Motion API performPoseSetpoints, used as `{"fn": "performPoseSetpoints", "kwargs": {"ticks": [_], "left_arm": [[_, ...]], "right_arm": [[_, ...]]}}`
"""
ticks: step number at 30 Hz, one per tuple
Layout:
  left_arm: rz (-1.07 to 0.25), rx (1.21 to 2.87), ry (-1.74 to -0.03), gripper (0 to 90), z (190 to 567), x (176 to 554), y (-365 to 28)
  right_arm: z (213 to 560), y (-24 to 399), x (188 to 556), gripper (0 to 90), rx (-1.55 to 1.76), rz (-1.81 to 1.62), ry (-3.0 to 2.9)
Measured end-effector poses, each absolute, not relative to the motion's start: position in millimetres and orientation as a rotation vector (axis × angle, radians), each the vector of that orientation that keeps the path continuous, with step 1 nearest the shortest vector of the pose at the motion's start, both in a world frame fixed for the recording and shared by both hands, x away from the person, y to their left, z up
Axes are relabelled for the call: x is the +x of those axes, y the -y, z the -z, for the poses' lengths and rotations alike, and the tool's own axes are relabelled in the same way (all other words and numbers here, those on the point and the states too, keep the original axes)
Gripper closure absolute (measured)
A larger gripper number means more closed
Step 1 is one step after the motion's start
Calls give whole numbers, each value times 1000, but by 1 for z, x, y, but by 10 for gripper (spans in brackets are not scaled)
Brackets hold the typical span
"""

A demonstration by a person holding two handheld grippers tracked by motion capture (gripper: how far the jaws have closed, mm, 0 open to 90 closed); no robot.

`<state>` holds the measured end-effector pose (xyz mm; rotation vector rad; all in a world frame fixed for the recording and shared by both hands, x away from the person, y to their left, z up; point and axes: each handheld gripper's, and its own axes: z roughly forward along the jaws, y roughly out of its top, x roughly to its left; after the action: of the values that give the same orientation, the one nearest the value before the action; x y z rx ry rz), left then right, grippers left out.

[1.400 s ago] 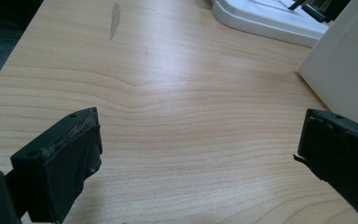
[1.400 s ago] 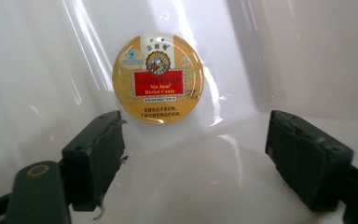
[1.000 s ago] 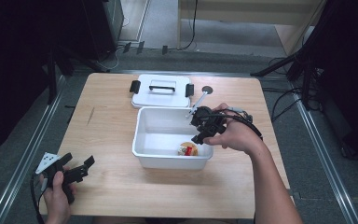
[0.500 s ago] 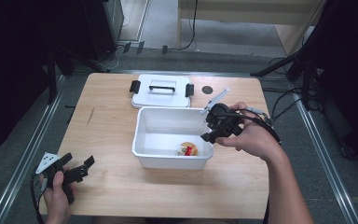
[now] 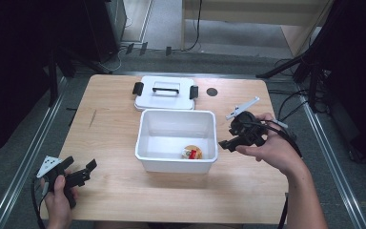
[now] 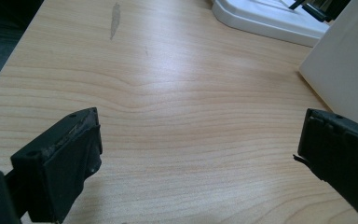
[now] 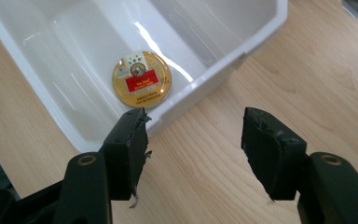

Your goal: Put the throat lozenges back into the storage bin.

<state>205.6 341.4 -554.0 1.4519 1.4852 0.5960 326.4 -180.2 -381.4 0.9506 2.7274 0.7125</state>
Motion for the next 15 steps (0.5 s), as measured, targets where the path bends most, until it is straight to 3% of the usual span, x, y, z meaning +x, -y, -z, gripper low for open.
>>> {"fn": "performPoseSetpoints", "kwargs": {"ticks": [15], "left_arm": [[-596,1449,-1488,3,554,205,-341]], "right_arm": [[427,223,322,161,1203,-668,-2542]]}}
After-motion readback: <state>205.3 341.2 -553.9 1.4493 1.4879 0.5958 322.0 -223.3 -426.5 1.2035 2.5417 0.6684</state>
